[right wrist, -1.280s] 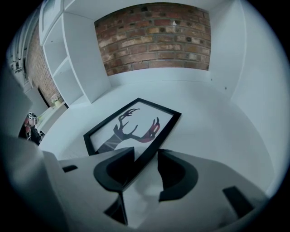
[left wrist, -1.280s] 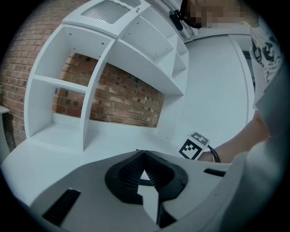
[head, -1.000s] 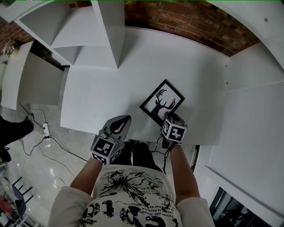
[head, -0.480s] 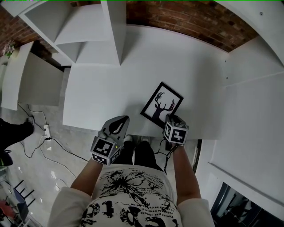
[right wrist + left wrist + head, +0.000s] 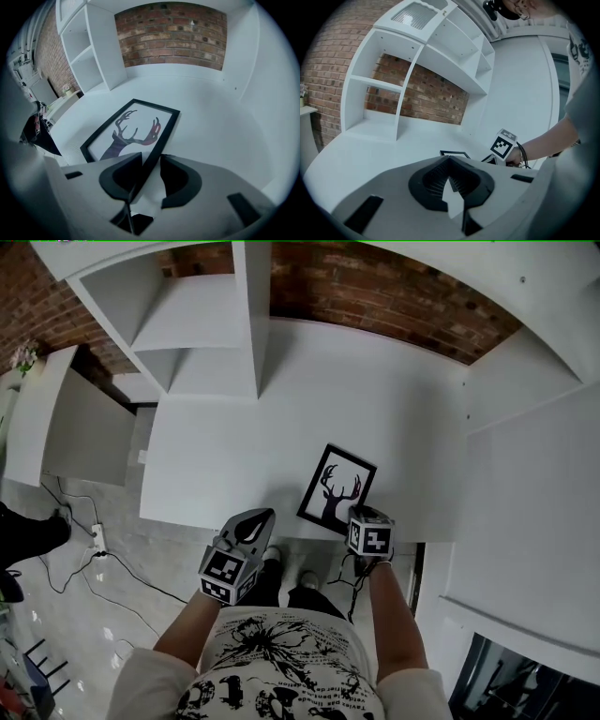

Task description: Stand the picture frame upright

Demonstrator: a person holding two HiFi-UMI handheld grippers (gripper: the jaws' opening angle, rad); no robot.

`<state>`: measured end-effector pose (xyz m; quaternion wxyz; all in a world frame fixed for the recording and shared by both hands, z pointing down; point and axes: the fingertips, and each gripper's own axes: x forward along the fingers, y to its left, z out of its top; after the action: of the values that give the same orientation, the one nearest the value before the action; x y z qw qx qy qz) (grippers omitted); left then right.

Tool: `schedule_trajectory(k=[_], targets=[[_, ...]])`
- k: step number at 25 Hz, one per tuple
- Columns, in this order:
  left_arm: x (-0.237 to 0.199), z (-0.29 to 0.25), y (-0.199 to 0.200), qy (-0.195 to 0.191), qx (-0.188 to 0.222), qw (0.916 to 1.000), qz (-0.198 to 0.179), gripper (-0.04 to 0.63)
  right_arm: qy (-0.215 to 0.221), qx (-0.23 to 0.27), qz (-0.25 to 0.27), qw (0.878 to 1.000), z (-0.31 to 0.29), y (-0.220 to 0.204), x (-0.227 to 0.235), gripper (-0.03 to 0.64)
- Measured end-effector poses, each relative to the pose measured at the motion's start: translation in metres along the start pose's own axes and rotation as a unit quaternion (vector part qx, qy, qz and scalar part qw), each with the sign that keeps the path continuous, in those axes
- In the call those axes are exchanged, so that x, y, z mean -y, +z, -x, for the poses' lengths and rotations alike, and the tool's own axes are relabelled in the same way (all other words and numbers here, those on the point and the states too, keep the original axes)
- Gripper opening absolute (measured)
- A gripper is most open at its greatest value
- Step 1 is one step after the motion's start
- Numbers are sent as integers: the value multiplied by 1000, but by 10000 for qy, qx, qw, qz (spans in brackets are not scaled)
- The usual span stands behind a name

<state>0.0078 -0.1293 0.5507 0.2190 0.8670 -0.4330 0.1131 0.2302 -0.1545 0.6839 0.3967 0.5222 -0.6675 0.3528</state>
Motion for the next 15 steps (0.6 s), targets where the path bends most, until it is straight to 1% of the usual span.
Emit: schedule_trajectory(k=[3, 6, 10, 15], targets=[[3, 8, 3, 158, 64, 9998, 62, 11, 61, -15, 119, 9999, 5, 0, 0, 120], [11, 15, -5, 280, 54, 9995, 156, 11, 35, -21, 173, 9998, 13, -4, 5, 107], [25, 16, -20, 444, -42, 9987, 229, 11, 60, 5, 77, 10000, 16, -11, 12, 89], [46, 13, -39, 534, -191, 9980, 288, 11, 158, 42, -83, 9998, 21, -23, 16, 74]])
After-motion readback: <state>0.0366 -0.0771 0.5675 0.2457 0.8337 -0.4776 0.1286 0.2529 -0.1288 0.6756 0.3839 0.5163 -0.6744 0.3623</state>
